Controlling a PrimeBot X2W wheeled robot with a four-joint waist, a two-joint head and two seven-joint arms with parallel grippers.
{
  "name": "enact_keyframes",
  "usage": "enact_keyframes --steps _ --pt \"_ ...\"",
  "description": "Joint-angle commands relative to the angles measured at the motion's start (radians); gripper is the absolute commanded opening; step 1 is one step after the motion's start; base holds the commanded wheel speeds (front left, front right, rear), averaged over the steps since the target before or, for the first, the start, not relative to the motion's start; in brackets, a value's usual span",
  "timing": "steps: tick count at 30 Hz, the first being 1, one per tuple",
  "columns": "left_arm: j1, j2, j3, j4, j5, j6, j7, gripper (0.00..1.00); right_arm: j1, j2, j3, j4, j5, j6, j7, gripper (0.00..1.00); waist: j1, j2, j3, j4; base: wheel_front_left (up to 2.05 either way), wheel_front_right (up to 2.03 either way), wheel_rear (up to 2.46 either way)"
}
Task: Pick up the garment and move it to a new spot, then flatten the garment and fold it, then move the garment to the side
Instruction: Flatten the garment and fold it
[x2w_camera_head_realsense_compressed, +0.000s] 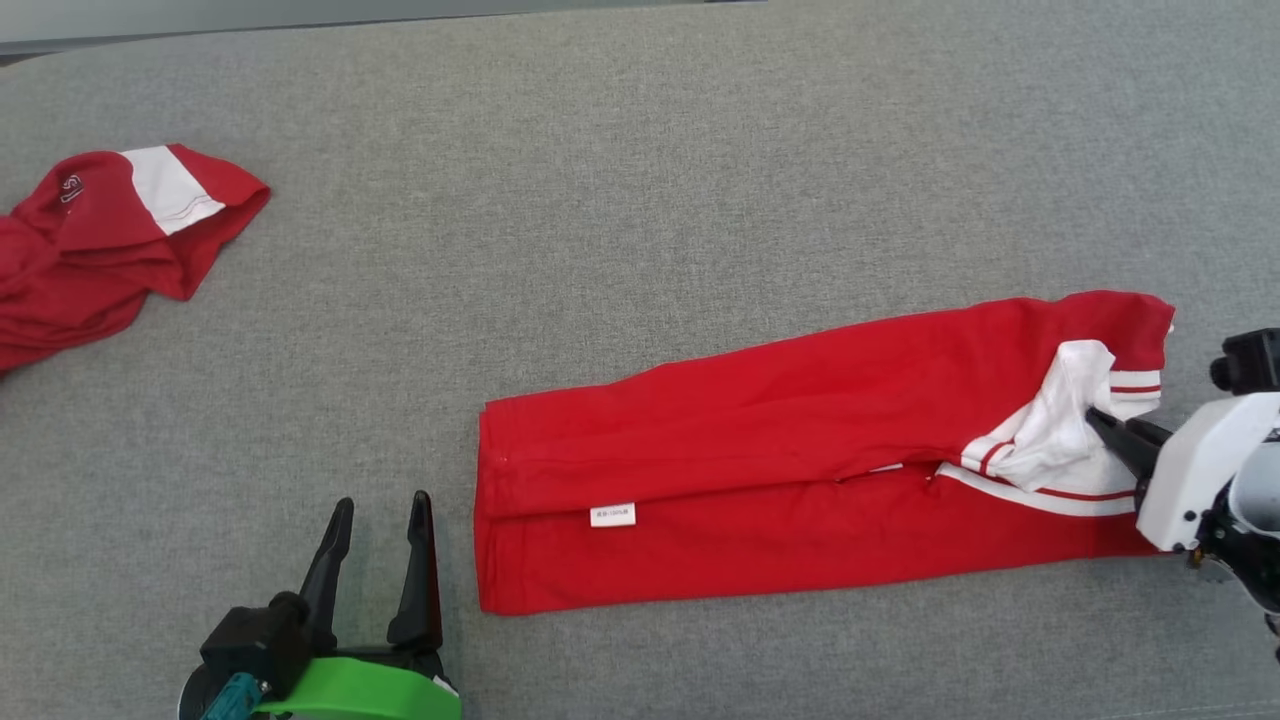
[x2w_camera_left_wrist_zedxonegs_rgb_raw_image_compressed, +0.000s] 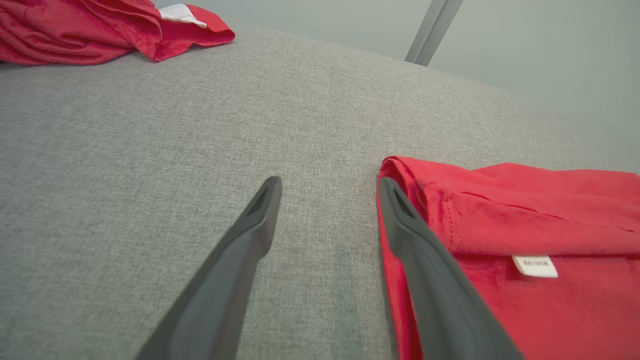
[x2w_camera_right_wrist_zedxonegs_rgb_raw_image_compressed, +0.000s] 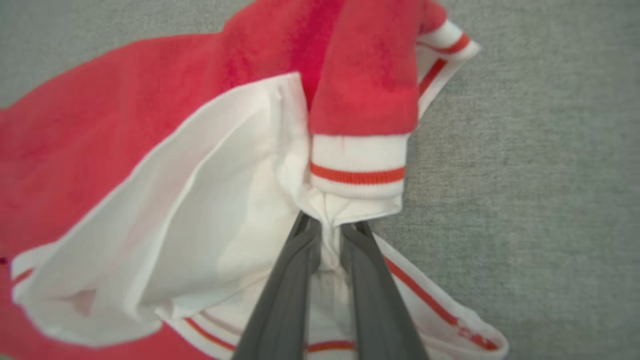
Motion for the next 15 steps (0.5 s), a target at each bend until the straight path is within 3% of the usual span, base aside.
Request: enact_keyframes --steps 1,10,15 --pt "0.020 -0.005 0.011 0.004 0.017 -0.012 -0.003 1.00 0.035 -0.022 -0.011 0.025 0.017 -0.003 -0.002 0.00 0.0000 0.0000 -0.016 -0.008 0.00 0.00 0.00" --pt "0.061 -0.048 0.075 0.031 0.089 -0.077 -0.003 1.00 0.073 -0.223 -0.223 0.148 0.061 -0.002 -0.012 0.00 0.0000 0.0000 -0.080 -0.006 0.00 0.00 0.00" --pt "0.091 -0.069 0.102 0.043 0.106 -0.097 -0.003 1.00 0.125 -0.257 -0.289 0.079 0.090 0.000 0.013 0.00 0.0000 0.0000 -0.144 -0.001 0.00 0.00 0.00"
